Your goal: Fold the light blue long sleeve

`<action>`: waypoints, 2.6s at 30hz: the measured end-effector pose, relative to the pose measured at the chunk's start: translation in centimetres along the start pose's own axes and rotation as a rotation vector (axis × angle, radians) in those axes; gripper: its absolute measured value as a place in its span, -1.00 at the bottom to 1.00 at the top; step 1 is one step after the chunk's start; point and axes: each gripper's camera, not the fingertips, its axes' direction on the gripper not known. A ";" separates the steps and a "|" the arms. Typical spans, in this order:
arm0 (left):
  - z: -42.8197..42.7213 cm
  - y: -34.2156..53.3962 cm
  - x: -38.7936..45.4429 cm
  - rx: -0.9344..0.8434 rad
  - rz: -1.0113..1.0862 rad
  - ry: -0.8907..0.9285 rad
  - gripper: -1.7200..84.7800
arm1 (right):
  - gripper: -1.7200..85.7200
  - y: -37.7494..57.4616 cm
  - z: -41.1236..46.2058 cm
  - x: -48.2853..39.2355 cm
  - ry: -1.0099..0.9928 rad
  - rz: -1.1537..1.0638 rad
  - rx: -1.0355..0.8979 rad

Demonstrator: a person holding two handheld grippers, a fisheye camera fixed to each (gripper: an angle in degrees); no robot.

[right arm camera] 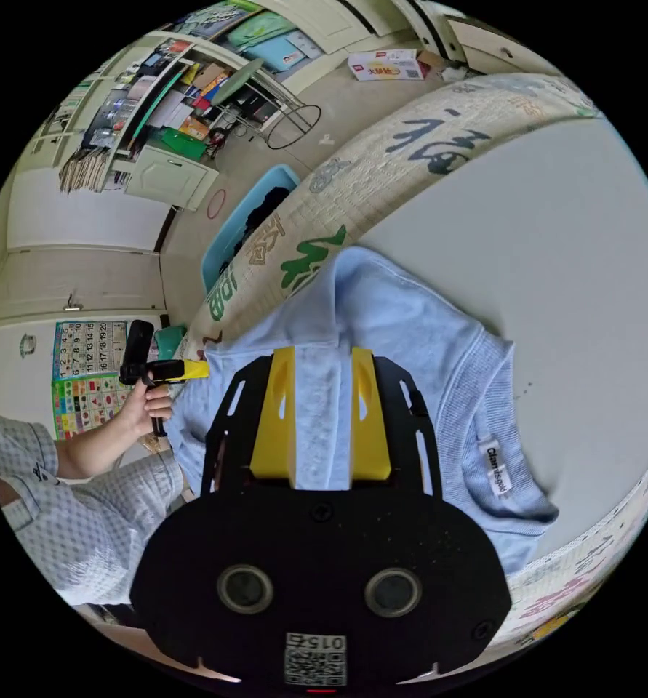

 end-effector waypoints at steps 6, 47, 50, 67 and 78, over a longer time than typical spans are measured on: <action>-1.8 0.1 3.0 -0.015 0.124 -0.205 -0.79 | -0.74 -5.1 -0.1 -0.3 -0.097 -0.076 -0.048; -24.3 1.4 21.2 -0.051 -0.061 -0.426 -0.97 | -0.86 -7.5 -4.1 -7.4 0.166 0.075 0.091; -25.5 3.3 29.2 -0.098 0.094 -0.372 -0.98 | -0.85 -1.6 -4.9 -8.5 0.150 0.145 0.122; -36.0 13.9 41.5 -0.197 0.157 -0.055 -0.98 | -0.86 36.2 -7.5 -12.3 -0.161 0.762 0.420; -40.9 20.0 46.1 -0.317 0.281 -0.049 -0.98 | -0.86 47.4 -8.0 -18.2 -0.116 0.680 0.417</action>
